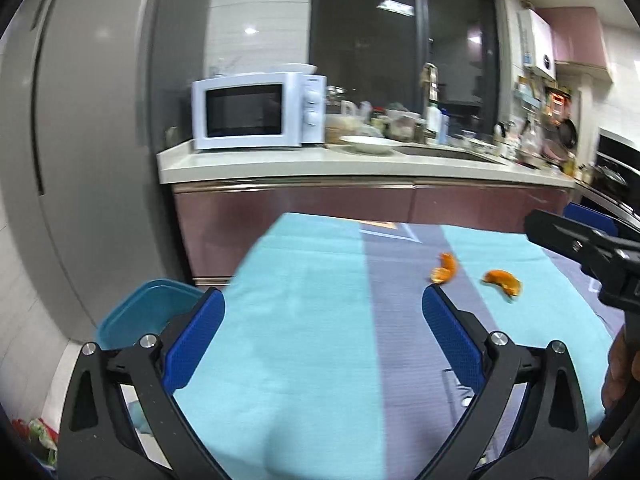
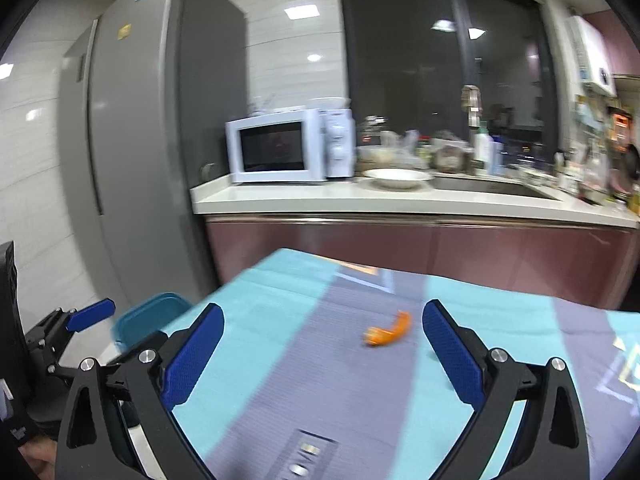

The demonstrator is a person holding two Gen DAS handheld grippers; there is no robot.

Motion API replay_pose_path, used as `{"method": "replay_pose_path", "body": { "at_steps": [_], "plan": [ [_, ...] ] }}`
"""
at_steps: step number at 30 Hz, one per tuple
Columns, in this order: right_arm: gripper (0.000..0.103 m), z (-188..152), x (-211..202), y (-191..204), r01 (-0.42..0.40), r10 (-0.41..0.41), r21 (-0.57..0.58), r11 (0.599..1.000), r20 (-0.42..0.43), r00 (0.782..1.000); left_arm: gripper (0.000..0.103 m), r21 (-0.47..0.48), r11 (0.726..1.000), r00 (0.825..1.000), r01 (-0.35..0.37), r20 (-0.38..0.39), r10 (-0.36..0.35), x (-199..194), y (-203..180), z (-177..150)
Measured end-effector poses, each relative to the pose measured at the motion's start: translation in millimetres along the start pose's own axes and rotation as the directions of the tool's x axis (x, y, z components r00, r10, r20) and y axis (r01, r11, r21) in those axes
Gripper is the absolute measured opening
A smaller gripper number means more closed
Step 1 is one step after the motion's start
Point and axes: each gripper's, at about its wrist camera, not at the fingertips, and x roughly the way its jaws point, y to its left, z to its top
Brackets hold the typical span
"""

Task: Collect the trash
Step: 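Move both open tools back over the table toward the orange peels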

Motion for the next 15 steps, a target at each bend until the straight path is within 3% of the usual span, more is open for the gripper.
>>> {"method": "replay_pose_path", "body": {
  "at_steps": [6,15],
  "plan": [
    [0.096,-22.7,-21.3,-46.8,0.140,-0.140,0.048,0.989,0.000,0.990,0.097,0.040,0.997,0.998,0.066,-0.014,-0.065,20.8,-44.5,1.9],
    [0.096,-51.2,-20.2,-89.5,0.245,-0.241,0.103,0.964,-0.047,0.969,0.097,0.062,0.991,0.993,0.120,-0.023,-0.119,45.0,-82.8,5.7]
  ]
}}
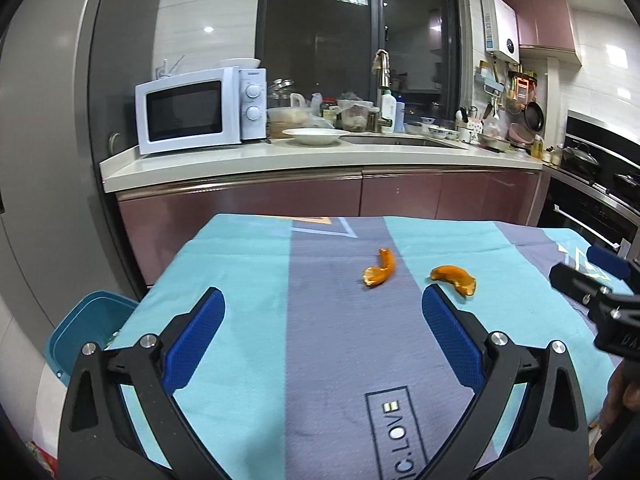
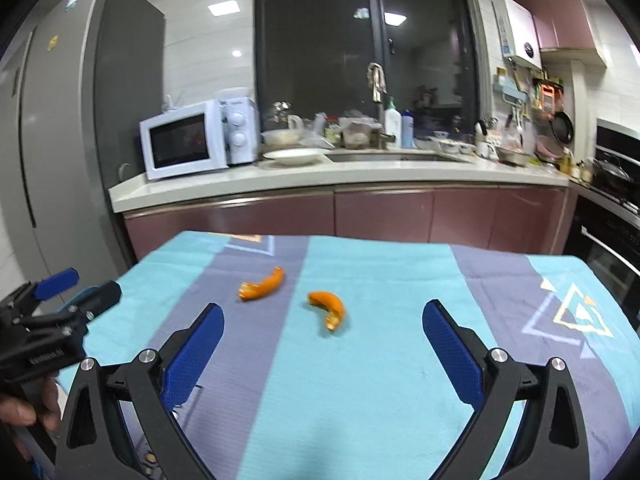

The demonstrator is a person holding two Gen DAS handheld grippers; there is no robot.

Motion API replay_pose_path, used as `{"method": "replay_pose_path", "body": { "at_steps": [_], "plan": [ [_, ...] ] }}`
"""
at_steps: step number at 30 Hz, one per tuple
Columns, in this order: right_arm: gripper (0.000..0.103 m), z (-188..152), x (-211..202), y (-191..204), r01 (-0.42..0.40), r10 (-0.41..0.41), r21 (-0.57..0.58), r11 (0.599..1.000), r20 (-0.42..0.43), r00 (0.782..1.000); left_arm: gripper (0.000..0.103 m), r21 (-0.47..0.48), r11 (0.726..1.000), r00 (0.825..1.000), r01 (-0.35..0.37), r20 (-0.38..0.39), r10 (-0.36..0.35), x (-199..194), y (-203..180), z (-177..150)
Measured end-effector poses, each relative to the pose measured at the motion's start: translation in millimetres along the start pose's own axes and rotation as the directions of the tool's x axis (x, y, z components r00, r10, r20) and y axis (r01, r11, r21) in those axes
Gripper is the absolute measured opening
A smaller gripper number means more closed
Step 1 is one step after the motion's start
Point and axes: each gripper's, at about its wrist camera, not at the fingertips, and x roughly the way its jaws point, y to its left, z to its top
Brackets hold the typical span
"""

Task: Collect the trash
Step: 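Move both open tools back over the table toward the orange peels, then grasp one orange peel with the left tool while the right tool grasps the other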

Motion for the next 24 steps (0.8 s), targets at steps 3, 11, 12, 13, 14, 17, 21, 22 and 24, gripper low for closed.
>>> {"method": "replay_pose_path", "body": {
  "at_steps": [3,11,12,13,14,17,21,22,24],
  "plan": [
    [0.096,-4.3,7.3,-6.1,0.014,-0.014,0.000,1.000,-0.019,1.000,0.097,0.001,1.000,1.000,0.012,-0.004,-0.012,9.9,-2.8,4.5],
    [0.096,-4.5,45.6,-15.8,0.025,-0.026,-0.012,1.000,-0.089,0.996,0.097,0.021,0.999,0.998,0.043,-0.057,-0.042,51.7,-14.6,15.3],
    [0.096,-3.8,52.7,-16.0,0.023,-0.025,-0.017,1.000,-0.108,0.994,0.097,0.023,0.998,0.996,0.052,-0.070,-0.050,60.3,-15.8,17.6],
    [0.096,-3.4,58.3,-14.9,0.020,-0.023,-0.020,1.000,-0.123,0.992,0.097,0.027,0.998,0.995,0.057,-0.085,-0.055,68.6,-17.9,20.0],
    [0.096,-3.0,64.5,-15.4,0.017,-0.020,-0.021,1.000,-0.136,0.991,0.097,0.029,0.998,0.994,0.064,-0.096,-0.061,75.0,-19.8,21.7],
    [0.096,-1.4,86.3,-16.5,0.013,-0.021,-0.039,0.999,-0.188,0.982,0.097,0.048,0.995,0.985,0.091,-0.150,-0.083,107.9,-28.8,27.6],
    [0.096,1.2,113.5,-20.3,0.003,-0.014,-0.042,0.999,-0.250,0.968,0.097,0.090,0.990,0.972,0.110,-0.219,-0.088,155.1,-43.5,34.4],
    [0.096,2.0,120.3,-21.2,-0.004,-0.007,-0.039,0.999,-0.262,0.965,0.097,0.098,0.989,0.967,0.114,-0.238,-0.088,167.0,-46.5,35.4],
    [0.094,2.3,131.0,-22.9,-0.011,-0.002,-0.043,0.999,-0.285,0.958,0.097,0.104,0.987,0.959,0.124,-0.268,-0.093,188.9,-51.0,36.9]
  ]
}}
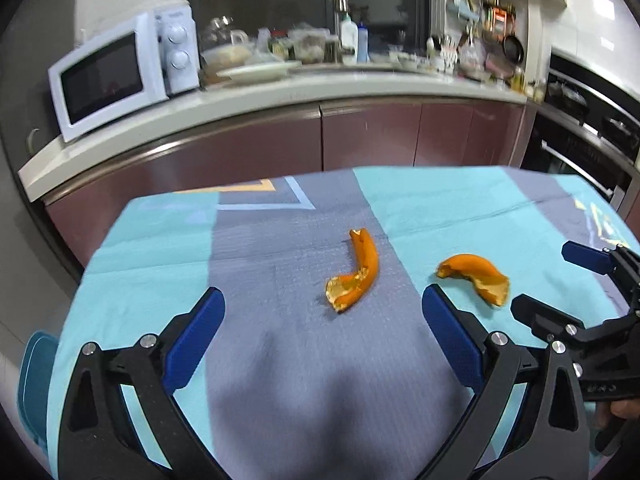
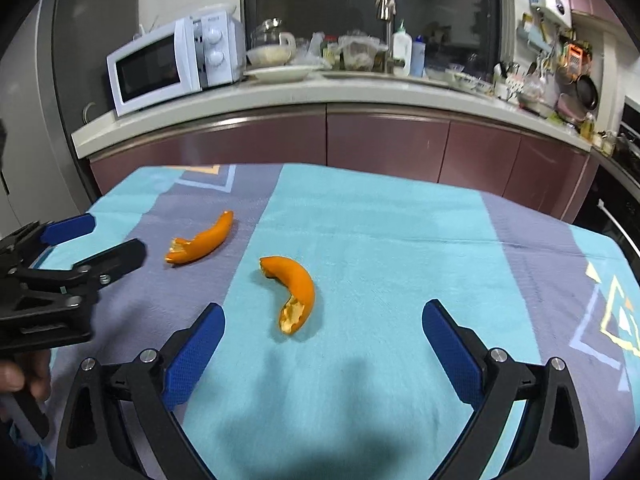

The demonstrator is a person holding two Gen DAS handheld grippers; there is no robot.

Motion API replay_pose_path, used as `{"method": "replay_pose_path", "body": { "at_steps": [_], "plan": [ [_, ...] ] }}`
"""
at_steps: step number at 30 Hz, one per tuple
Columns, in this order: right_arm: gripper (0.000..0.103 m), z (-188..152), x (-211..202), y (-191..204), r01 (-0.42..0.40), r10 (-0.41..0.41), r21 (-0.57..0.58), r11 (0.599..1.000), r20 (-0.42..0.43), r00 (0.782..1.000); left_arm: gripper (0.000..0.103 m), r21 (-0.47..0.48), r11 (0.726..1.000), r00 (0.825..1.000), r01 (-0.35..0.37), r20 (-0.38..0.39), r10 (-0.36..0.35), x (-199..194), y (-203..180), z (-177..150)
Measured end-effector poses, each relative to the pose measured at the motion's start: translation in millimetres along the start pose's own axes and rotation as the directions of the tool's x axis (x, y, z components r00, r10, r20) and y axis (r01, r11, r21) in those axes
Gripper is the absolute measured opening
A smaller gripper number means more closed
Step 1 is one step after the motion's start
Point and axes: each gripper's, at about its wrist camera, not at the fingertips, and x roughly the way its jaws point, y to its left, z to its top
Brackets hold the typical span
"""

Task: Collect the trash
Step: 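Grasp one orange peel with the left tool while the right tool grasps the other, then carry both orange peels to the teal wastebasket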

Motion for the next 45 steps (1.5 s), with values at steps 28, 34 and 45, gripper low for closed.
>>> {"method": "replay_pose_path", "body": {
  "at_steps": [28,34,45],
  "plan": [
    [0.014,10.9,47.5,0.0,-0.167,0.166,0.007,0.986,-0.139,0.976,0.013,-0.024,0.982,0.971,0.188,-0.144,-0.190,84.2,-6.9,9.1],
    [0.013,6.8,27.8,3.7,-0.195,0.197,0.029,0.980,-0.105,0.975,0.013,-0.055,0.977,0.973,0.204,-0.097,-0.209,50.6,-2.2,-0.9],
    [0.013,6.9,-54.3,42.5,-0.230,0.231,-0.024,0.973,0.065,0.971,0.013,-0.056,0.995,0.987,0.086,0.137,-0.078,-93.4,25.6,-29.9]
  ]
}}
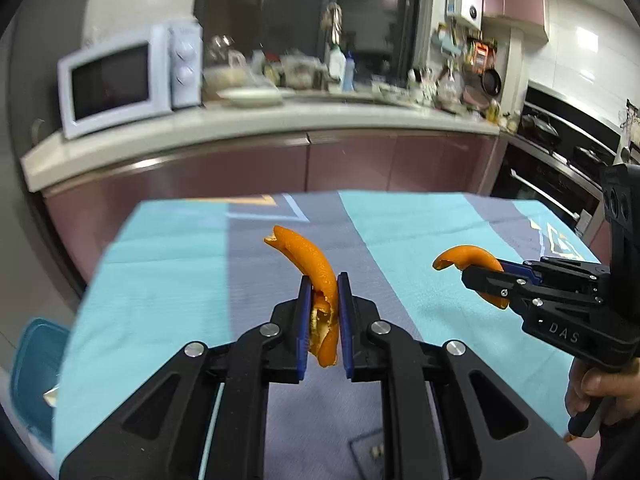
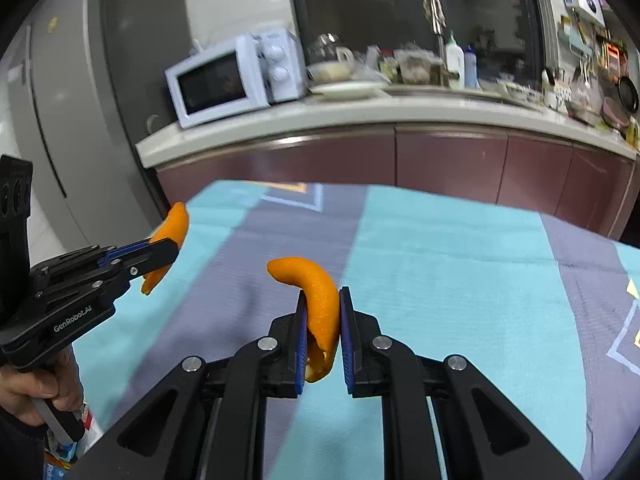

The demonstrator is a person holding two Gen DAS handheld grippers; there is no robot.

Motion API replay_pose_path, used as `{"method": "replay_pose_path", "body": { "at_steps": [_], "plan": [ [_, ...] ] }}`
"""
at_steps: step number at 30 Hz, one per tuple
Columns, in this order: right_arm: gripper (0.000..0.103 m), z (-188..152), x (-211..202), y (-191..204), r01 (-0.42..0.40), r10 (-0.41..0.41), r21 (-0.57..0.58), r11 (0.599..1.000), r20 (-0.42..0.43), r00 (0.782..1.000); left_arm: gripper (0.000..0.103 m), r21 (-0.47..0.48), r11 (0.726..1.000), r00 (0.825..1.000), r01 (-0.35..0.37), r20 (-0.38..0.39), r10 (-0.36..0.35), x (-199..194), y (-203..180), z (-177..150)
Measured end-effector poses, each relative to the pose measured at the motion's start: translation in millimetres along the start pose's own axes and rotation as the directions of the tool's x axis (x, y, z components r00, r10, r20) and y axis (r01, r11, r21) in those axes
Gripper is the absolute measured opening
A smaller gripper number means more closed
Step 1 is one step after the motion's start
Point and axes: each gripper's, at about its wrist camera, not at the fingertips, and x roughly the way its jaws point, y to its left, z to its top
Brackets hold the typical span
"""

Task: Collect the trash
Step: 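Carry both orange peels to the teal wastebasket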

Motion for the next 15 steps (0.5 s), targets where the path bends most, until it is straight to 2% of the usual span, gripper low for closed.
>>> {"method": "replay_pose_path", "body": {
  "at_steps": [6,15],
  "plan": [
    [0.013,-2.3,-35.7,30.8,-0.025,0.028,-0.036,0.999,0.079,0.996,0.013,-0.021,0.998,0.993,-0.065,0.100,0.067,-71.6,12.4,-9.9],
    [0.013,-8.2,-77.5,82.2,-0.057,0.074,-0.108,0.992,0.164,0.984,0.013,-0.071,0.986,0.967,-0.153,0.197,0.164,-179.9,36.5,-37.4]
  ]
}}
